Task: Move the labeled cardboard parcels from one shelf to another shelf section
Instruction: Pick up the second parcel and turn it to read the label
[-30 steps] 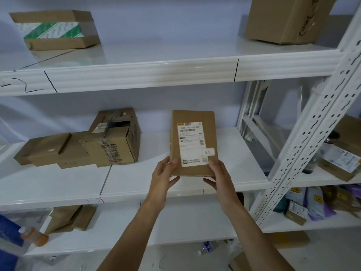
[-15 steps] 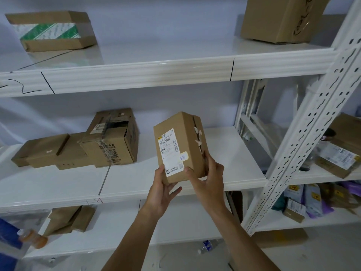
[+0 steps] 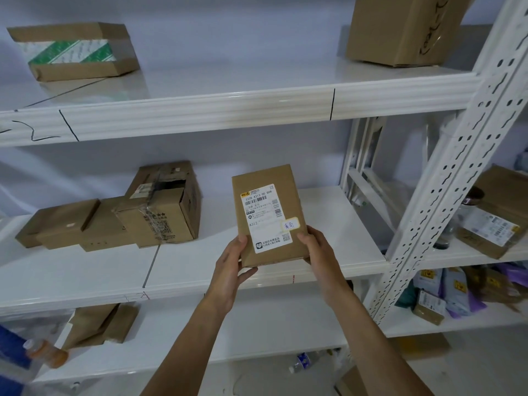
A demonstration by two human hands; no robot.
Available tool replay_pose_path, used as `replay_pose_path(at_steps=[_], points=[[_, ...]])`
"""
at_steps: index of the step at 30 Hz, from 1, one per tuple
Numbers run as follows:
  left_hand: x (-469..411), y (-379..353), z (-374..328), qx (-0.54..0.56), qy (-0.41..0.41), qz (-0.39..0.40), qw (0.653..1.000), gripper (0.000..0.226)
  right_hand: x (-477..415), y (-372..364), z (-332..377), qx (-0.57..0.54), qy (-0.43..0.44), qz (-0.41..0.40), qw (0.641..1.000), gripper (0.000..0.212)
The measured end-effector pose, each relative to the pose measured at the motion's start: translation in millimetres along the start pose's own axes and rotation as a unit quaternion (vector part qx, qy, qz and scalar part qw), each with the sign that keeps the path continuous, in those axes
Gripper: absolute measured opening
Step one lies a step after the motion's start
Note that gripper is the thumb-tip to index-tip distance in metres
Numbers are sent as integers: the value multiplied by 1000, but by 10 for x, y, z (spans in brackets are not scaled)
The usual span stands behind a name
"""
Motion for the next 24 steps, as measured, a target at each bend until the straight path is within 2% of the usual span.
replay_pose_path(at_steps=[4,13,16,19,24], points=[[68,-36,-65,-3,-24,-13,1000,46,-21,14,23,-20,-5,-13,1000,59],[248,-97,-213,-33,-106,-31,993,42,82,17,14,-87,65,-30,994,47],[316,-115,-279,-39,-117,-38,992,56,111,16,-2,-100,73,-25,992,53],[347,-135,-317,-33,-121,-49,991,69,99,22,0,-102,78,-27,991,46],[351,-158,-295,-45,-119,-61,990,54,88,42,0,-99,77,-25,992,43]])
Point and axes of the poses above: each hand's wrist, its own x-axis away from the middle knuckle, its own y-axis out of the back of the hand, z = x × y, the point moved 2 cm from there along -x, towards the middle knuckle, and after that the axes turned 7 degrees about -z, right-handed, at the moved point
